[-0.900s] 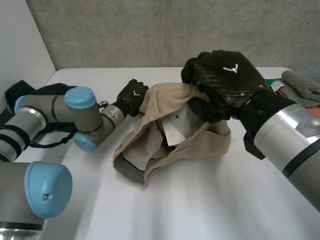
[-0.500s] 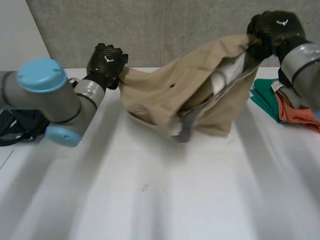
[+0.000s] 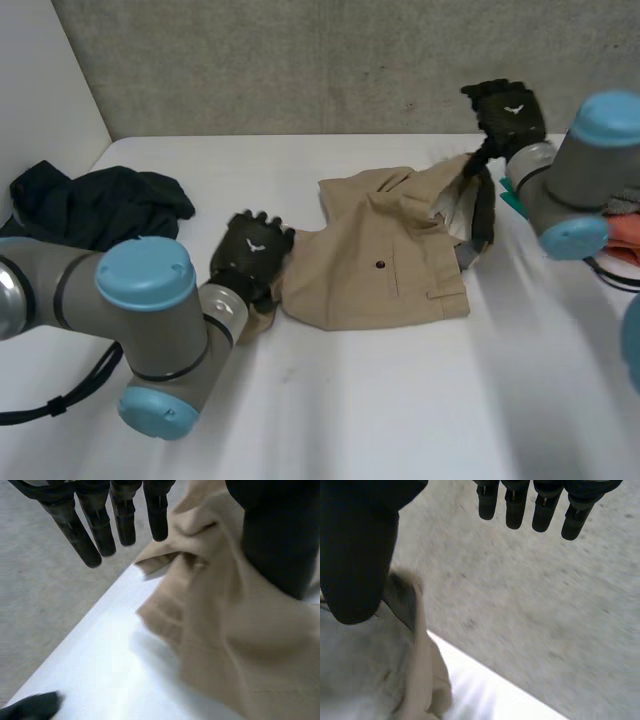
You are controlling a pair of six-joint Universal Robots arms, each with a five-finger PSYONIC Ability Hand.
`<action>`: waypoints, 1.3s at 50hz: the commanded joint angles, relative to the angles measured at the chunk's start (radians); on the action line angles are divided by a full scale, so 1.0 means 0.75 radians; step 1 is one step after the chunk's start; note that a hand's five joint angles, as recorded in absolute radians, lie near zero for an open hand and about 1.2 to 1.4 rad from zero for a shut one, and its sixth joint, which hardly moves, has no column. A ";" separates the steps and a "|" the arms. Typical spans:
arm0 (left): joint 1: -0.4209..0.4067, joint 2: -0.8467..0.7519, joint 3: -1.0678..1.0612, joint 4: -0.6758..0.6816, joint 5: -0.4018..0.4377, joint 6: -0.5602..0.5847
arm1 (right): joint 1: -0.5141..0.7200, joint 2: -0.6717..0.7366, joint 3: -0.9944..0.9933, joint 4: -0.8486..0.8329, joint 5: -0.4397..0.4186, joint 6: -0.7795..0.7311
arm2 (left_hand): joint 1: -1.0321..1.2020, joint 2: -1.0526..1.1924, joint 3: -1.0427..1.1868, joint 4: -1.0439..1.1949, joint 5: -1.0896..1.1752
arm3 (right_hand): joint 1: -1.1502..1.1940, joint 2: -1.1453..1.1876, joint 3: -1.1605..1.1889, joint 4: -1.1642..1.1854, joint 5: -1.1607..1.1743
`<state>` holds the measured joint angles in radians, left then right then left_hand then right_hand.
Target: Fold the laundry.
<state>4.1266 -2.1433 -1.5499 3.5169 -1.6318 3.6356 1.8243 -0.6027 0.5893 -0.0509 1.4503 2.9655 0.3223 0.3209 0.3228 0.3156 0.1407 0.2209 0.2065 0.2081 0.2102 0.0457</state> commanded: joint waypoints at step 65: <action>0.116 0.706 0.481 -0.159 -0.121 -0.325 | 0.165 -1.119 0.473 0.229 -0.034 -0.121 | 1.432 1.434 1.431 1.441 1.441 | 1.567 1.586 1.584 1.581 1.568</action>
<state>4.2103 -1.7408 -1.3062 3.4133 -1.7100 3.4431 1.9689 -1.3737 1.1849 -0.0420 1.4259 2.7850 1.1562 1.1952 1.1858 1.1949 0.9881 1.1010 1.1781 1.1854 1.1967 1.0021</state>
